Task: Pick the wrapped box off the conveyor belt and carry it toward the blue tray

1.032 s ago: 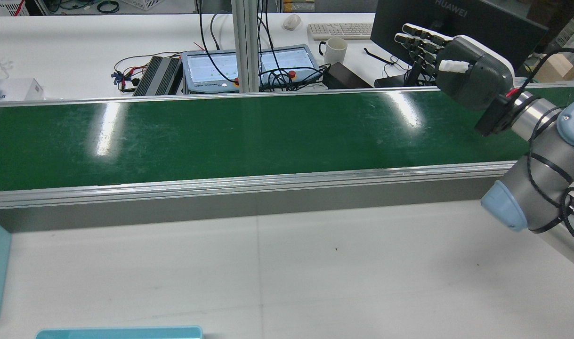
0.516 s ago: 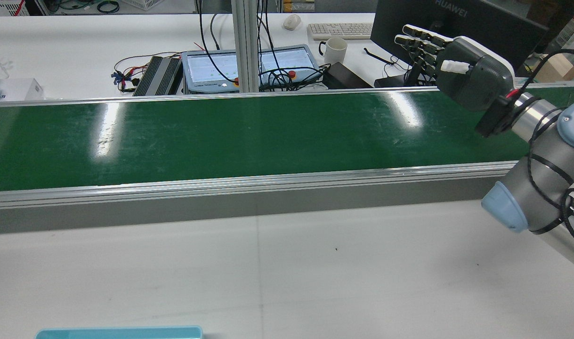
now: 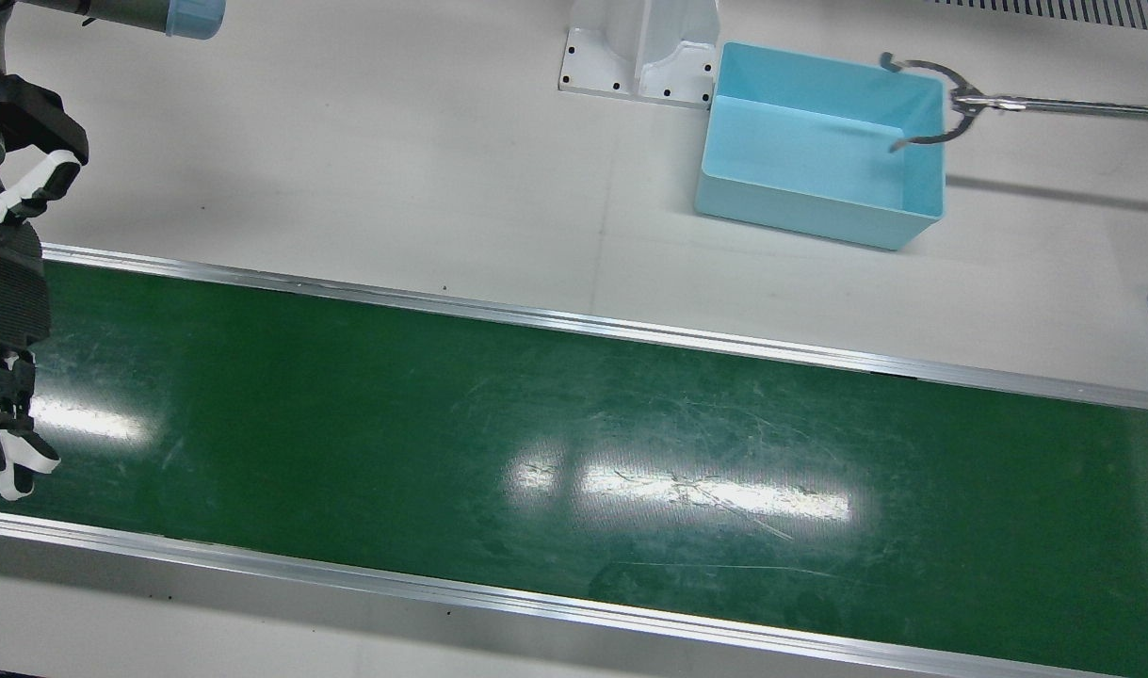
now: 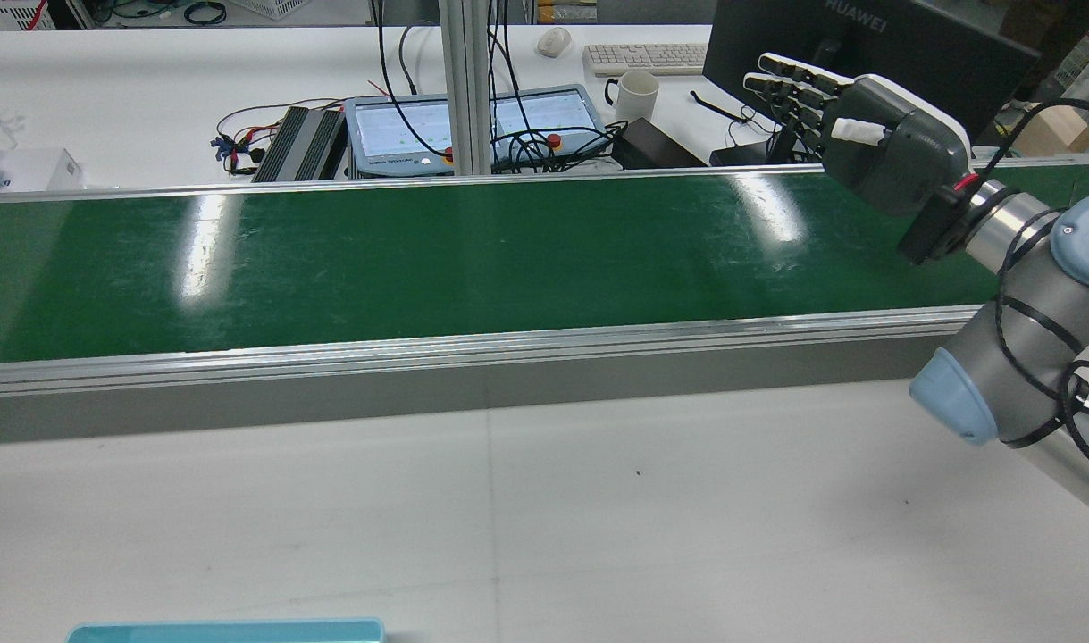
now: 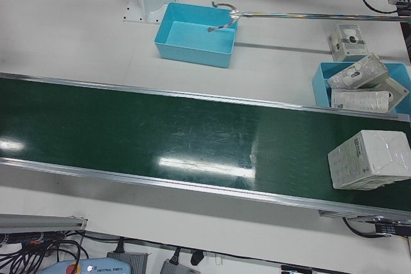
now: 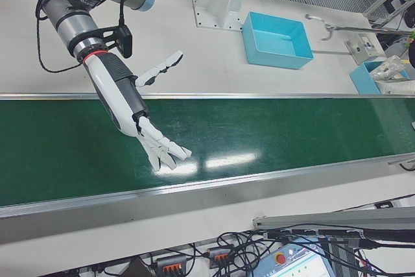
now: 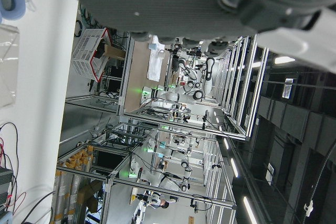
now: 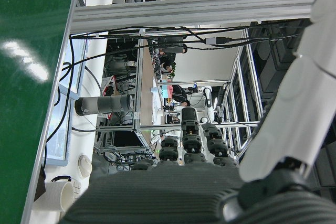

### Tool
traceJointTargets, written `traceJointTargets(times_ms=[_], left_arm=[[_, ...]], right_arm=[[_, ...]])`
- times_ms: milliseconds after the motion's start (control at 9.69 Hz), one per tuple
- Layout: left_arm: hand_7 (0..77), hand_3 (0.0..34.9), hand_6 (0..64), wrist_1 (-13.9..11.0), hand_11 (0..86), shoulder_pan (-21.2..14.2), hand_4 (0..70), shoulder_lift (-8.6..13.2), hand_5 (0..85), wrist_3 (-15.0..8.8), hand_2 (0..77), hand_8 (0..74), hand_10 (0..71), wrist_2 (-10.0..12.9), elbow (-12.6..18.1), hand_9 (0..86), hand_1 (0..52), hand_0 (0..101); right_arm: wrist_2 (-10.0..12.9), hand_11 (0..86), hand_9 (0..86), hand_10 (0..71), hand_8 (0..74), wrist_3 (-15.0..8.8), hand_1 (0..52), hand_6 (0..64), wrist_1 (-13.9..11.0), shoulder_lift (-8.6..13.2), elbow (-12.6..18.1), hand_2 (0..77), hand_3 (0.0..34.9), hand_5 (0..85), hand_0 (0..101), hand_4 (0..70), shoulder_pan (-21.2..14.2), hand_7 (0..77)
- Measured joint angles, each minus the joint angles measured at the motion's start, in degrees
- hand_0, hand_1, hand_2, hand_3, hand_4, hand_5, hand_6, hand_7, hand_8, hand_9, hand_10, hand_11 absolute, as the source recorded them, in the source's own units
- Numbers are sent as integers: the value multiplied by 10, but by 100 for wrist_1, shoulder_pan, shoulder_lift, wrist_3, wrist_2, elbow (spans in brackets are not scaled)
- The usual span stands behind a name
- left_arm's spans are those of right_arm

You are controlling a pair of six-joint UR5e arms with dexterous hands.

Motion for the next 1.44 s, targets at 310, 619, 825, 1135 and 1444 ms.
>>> traceJointTargets(times_ms=[310,619,825,1135,1444], left_arm=[[5,0,0,0,0,0,5,0,11,0,11,5,5,0,0,0,0,0],[5,0,5,0,5,0,5,0,11,0,5,5,5,0,0,5,0,0],[5,0,5,0,0,0,5,0,11,0,11,5,5,0,0,0,0,0],[5,0,5,0,0,0,5,0,11,0,5,5,5,0,0,0,0,0],[5,0,5,0,5,0,5,0,11,0,5,5,5,0,0,0,0,0]], right_arm=[[0,11,82,0,65,-5,60,60,-5,2,-15,44,0,65,402,115,-60,164],[5,11,82,0,71,-8,60,60,-1,-1,-31,44,0,65,395,115,-138,175],[8,11,82,0,71,-1,60,60,0,3,-58,44,0,65,395,115,-172,175],[2,11,82,0,71,10,60,60,0,7,-67,44,0,65,395,115,-188,175],[0,11,82,0,71,36,60,60,0,7,-70,44,0,65,399,115,-186,164]])
